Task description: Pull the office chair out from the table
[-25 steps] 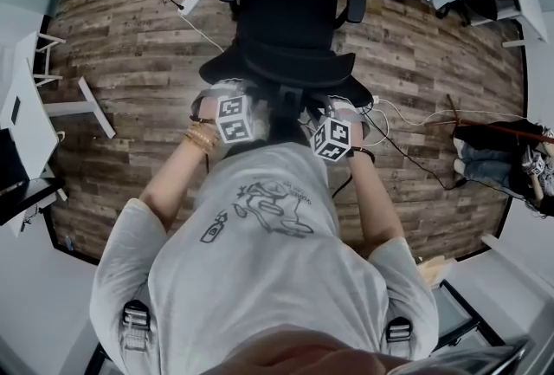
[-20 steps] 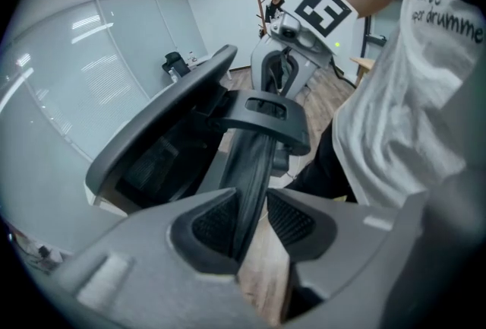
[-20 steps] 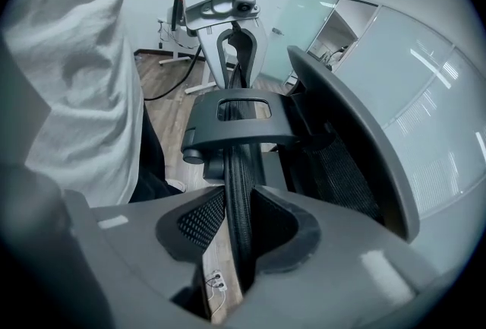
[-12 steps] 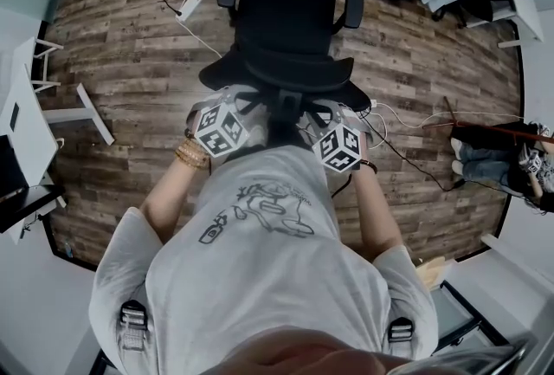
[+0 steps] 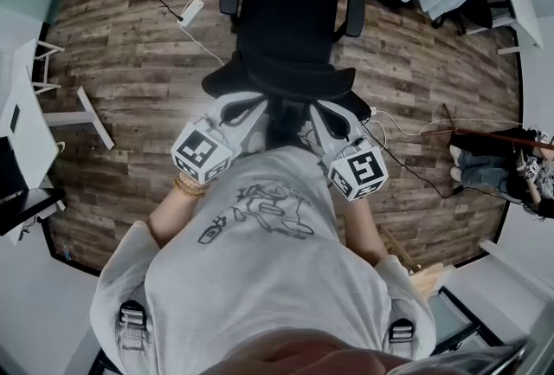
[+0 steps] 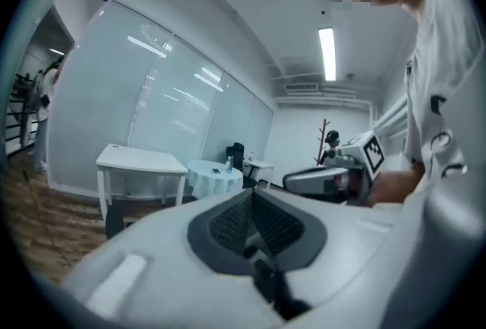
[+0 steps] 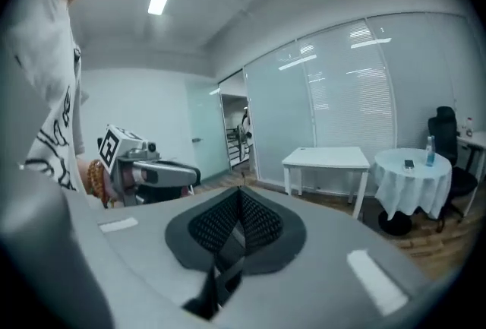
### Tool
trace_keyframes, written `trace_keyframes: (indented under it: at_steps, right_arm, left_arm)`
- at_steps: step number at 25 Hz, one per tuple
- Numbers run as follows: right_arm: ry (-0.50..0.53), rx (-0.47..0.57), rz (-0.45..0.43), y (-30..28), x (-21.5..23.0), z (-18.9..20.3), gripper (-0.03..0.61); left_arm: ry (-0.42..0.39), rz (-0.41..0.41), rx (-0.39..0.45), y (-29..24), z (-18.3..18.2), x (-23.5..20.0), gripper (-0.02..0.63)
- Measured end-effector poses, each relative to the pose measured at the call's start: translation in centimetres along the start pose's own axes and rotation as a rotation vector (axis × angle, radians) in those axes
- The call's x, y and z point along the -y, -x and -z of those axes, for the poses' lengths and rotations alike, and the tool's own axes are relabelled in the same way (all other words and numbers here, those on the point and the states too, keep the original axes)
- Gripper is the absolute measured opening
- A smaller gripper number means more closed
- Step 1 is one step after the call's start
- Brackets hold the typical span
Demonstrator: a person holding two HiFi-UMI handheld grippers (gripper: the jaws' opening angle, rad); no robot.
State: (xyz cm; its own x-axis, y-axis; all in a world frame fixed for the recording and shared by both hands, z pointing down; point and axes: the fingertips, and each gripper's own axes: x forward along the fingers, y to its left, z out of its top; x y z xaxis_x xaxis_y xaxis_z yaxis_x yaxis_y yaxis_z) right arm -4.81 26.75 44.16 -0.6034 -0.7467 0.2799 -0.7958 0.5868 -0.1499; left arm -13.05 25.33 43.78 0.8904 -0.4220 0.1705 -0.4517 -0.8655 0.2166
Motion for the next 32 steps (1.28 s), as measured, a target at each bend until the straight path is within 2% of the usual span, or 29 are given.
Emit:
trace_keyframes:
  at_steps: [4, 9, 16, 32]
  right_arm:
    - [-0.009, 0.086, -0.014, 0.5, -1.9, -3.5, 0.006]
    - [0.034, 0.138, -0.010, 0.8, -3.6, -6.3, 0.006]
    - [0.044, 0.161, -0.004, 1.3, -4.4, -7.6, 0.006]
    - [0.063, 0.167, -0.004, 2.0, -4.7, -7.7, 0.006]
  left_arm:
    - [-0.013, -0.006, 0.091, 0.6, -3.8, 1.5, 0.005]
    - [-0.049, 0.017, 0.150, 0.6, -6.6, 2.8, 0.005]
    - [-0.043, 0.033, 0.164, 0.3, -7.4, 3.8, 0.005]
    - [-0.044, 0.027, 0.179, 0.5, -7.7, 4.7, 0.005]
